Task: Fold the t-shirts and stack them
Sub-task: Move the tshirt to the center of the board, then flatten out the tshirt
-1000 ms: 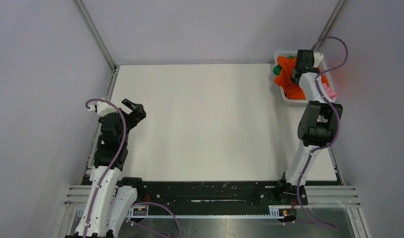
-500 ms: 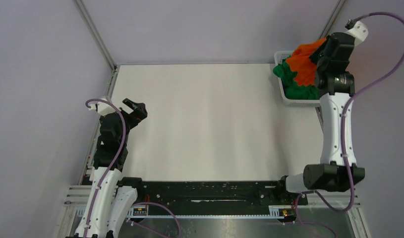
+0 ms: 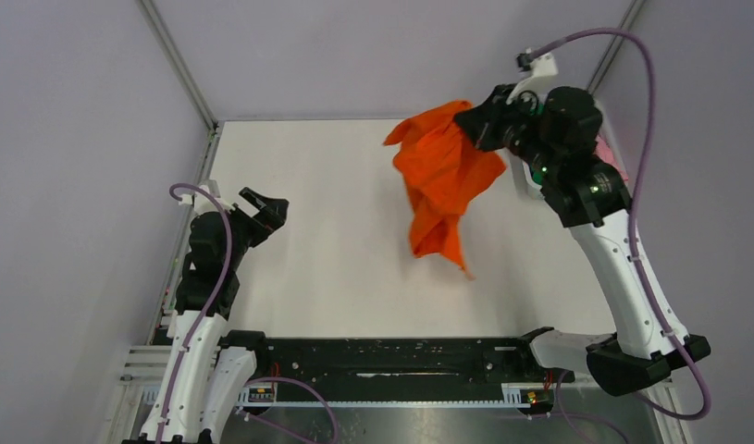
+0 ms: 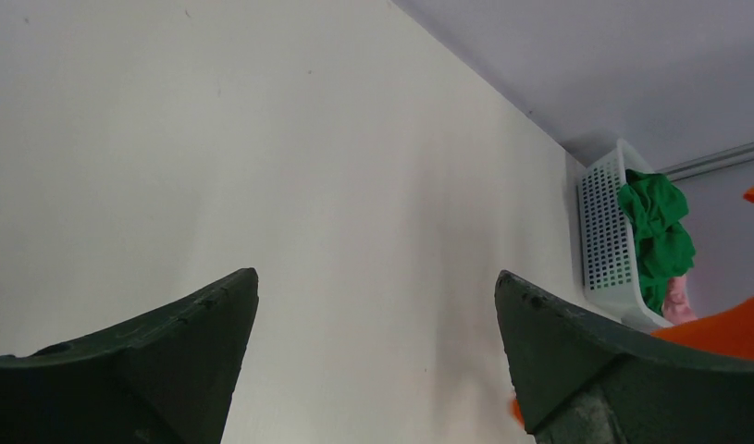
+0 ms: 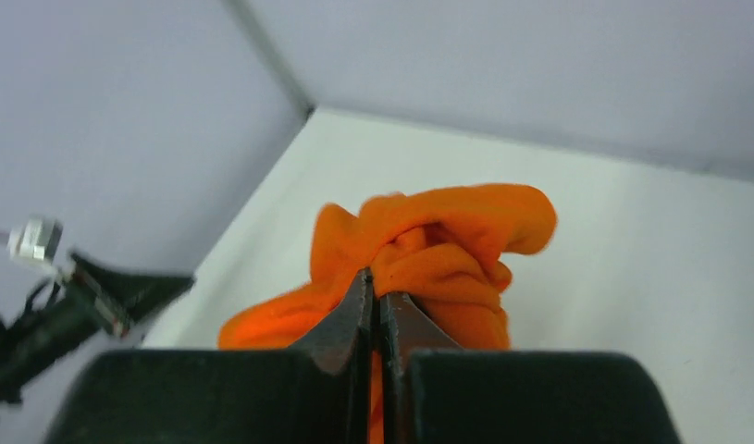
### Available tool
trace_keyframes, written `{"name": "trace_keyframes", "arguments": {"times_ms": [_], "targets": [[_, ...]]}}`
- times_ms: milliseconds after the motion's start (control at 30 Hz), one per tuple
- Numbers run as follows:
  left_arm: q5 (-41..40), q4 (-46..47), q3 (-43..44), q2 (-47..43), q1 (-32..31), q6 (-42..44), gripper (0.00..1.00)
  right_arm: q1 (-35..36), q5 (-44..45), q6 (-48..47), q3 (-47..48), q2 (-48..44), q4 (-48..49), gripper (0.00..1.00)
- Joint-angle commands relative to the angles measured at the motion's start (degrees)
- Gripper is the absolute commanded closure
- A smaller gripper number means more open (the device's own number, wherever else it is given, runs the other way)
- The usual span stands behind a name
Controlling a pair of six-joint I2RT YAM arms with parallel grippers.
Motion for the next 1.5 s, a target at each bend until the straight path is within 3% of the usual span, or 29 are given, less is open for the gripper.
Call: {"name": "trace_keyframes", "arguments": {"times_ms": [0, 100, 233, 267, 367, 400, 433, 567, 767, 933, 1133, 1267, 1467], "targets": [[3.29, -3.8, 0.71, -1.33, 0.22, -3.13, 0.01, 5.15, -6.85, -5.66, -8.83, -1.17, 0.22, 1.0], [1.76, -7.03, 0.45, -3.09, 0.22, -3.76, 0.01, 5.44, 0.87, -4.67, -21.69, -6.47, 3.71, 1.0], [1.03, -7.84, -2.33, -4.43, 0.22, -5.61, 0.01, 5.23, 25.25, -0.78, -40.18, -16.36, 6.78, 0.97], [1.33, -7.86, -2.99, -4.17, 0.22, -5.9, 0.01, 5.11, 29.2, -0.04, -43.85, -18.02, 6.27, 0.88], [2.88, -7.62, -4.82, -1.73, 0.23, -6.26, 0.01, 4.66, 37.21, 2.43, -50.9, -20.87, 3.4, 0.2], [3.61, -7.52, -5.29, -0.52, 0.17, -6.3, 0.01, 4.65, 39.54, 3.28, -51.97, -21.32, 2.18, 0.04], [4.4, -7.18, -5.71, 1.13, 0.2, -6.39, 0.01, 4.63, 41.49, 4.52, -52.6, -21.56, 0.89, 0.01], [8.95, -3.93, -6.89, 8.2, -1.21, -6.81, 0.01, 4.65, 41.48, 5.75, -52.5, -22.37, -2.08, 0.01], [6.39, 3.14, -3.27, 21.79, -11.82, -7.79, 0.01, 4.65, 28.56, 4.52, -54.71, -20.84, 3.17, 0.01], [5.8, 6.37, 6.12, 38.28, -21.2, -7.04, 0.01, 4.82, 13.64, 5.02, -52.31, -11.53, 5.06, 0.01], [7.43, 6.76, 20.14, 58.94, -26.19, -5.61, 0.02, 7.21, 13.87, 4.07, -46.58, 3.47, 6.32, 0.01], [11.08, 6.06, 27.79, 68.74, -27.35, -4.93, 0.07, 8.07, 16.38, -3.42, -42.89, 11.19, 7.89, 0.02], [13.3, 5.24, 33.03, 76.35, -29.29, -4.3, 0.18, 8.08, 13.82, -24.2, -40.83, 17.58, 11.3, 0.02]]}}
